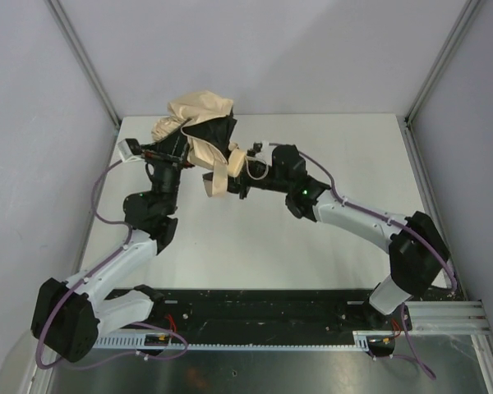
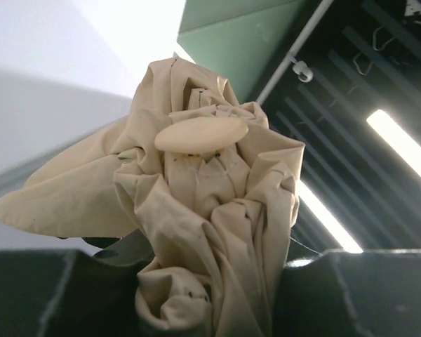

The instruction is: Put away the umbrella

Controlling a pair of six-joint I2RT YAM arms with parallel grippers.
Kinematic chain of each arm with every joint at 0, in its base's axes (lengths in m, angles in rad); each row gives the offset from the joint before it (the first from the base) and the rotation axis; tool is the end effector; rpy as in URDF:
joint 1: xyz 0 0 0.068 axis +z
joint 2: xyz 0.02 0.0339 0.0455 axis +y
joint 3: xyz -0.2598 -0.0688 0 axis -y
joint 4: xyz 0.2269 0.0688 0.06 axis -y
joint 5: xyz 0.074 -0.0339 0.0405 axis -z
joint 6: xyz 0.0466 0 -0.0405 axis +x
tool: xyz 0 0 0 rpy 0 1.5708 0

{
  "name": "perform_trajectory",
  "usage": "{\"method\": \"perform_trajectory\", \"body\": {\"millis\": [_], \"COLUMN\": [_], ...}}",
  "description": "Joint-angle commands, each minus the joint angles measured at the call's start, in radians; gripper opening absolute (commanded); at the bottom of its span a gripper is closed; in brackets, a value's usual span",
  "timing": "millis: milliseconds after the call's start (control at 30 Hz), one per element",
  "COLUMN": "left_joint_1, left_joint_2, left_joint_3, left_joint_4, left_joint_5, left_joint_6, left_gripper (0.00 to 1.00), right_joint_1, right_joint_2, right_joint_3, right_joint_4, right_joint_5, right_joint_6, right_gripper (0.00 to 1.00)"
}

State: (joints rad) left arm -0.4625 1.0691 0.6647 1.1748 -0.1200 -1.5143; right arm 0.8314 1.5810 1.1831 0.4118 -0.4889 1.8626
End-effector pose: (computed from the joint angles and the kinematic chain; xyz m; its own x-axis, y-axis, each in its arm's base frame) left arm 0.1936 -0.0903 0.3909 -0.3303 -0.9429 0.0427 0.6429 -0.2579 -0.7212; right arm 0.2333 0.2883 0.3423 -0.9305 0.2345 0.2814 0.2697 -0.0812 0.9595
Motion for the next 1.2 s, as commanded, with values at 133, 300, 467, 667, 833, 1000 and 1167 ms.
{"method": "perform_trajectory", "body": {"millis": [133, 300, 467, 667, 833, 1000, 1167], "left_joint_1": [-0.158, -0.241, -0.290, -0.298, -0.297, -0.297, -0.289], "left_joint_2": [-0.009, -0.021, -0.024, -0.151, -0.261, -0.297, -0.290], "left_joint_3": [0.051, 0.006, -0.044, -0.103, -0.060, -0.071, -0.041], "left_joint_4": [0.102, 0.080, 0.063, -0.147, -0.532, -0.712, -0.906], "left_joint_5": [-0.010, -0.027, -0.018, -0.047, -0.075, -0.082, -0.050], "left_joint_6": [-0.172, -0.157, -0.166, -0.093, 0.004, 0.023, 0.049], "left_gripper": [0.00, 0.00, 0.00, 0.00, 0.00, 0.00, 0.00], "right_joint_1": [-0.055, -0.101, -0.174, -0.269, -0.326, -0.362, -0.374], "right_joint_2": [0.119, 0.093, 0.045, -0.100, -0.198, -0.167, -0.163], "right_joint_3": [0.333, 0.330, 0.211, -0.013, -0.143, -0.192, -0.173], "right_joint_4": [-0.432, -0.499, -0.265, 0.058, 0.264, 0.531, 0.605], "right_joint_5": [0.001, 0.201, 0.255, 0.234, 0.164, 0.006, -0.054], "right_joint_6": [-0.426, -0.514, -0.506, -0.627, -0.747, -0.676, -0.667], "right_gripper": [0.00, 0.00, 0.00, 0.00, 0.00, 0.00, 0.00]}}
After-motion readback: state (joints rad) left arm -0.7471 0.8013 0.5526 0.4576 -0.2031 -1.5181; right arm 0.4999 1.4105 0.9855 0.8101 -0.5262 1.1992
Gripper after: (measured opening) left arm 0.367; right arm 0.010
